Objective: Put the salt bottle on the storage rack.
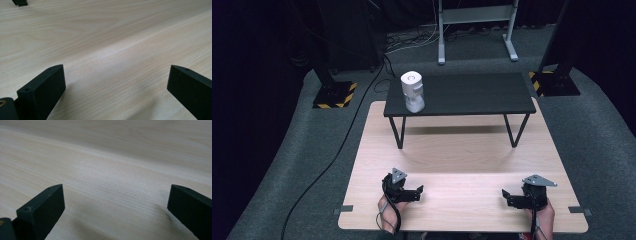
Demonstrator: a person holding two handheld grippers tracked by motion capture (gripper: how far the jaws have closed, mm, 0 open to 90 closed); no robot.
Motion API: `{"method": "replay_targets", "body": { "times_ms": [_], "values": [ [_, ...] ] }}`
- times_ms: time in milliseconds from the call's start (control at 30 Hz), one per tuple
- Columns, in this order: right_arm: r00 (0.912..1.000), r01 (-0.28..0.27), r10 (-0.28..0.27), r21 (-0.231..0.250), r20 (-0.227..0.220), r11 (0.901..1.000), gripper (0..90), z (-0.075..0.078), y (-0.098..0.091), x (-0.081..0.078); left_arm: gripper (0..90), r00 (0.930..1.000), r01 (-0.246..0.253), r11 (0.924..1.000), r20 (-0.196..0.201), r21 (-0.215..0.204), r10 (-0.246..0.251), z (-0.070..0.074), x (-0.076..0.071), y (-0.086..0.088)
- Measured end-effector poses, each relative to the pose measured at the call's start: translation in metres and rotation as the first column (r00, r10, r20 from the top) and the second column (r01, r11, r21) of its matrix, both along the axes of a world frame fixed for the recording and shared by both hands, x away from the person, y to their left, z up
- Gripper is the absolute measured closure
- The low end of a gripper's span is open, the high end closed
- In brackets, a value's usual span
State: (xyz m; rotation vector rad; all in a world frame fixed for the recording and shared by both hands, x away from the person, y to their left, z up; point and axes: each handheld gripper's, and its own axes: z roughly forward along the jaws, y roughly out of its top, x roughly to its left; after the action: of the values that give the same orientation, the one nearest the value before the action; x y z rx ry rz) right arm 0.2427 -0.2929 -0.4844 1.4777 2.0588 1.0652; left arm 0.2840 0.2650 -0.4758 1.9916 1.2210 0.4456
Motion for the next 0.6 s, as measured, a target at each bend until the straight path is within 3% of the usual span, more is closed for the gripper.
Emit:
{"method": "replay_targets", "body": {
  "times_ms": [267,600],
  "values": [
    [0.9999,0.005,-0.005,0.002,0.013,1.0,0.0,-0.0011,0.0,-0.003,1.4,0.9996,0.026,0.9988,-0.007,0.042,-0.026,0.0019,0.0022,-0.0071],
    [1.0,0.008,-0.008,-0.004,0.002,1.0,0.0,0.0003,0.0018,-0.0017,1.6,0.9996,0.028,0.999,-0.006,0.036,-0.028,0.0018,0.002,-0.0055]
  ]
}}
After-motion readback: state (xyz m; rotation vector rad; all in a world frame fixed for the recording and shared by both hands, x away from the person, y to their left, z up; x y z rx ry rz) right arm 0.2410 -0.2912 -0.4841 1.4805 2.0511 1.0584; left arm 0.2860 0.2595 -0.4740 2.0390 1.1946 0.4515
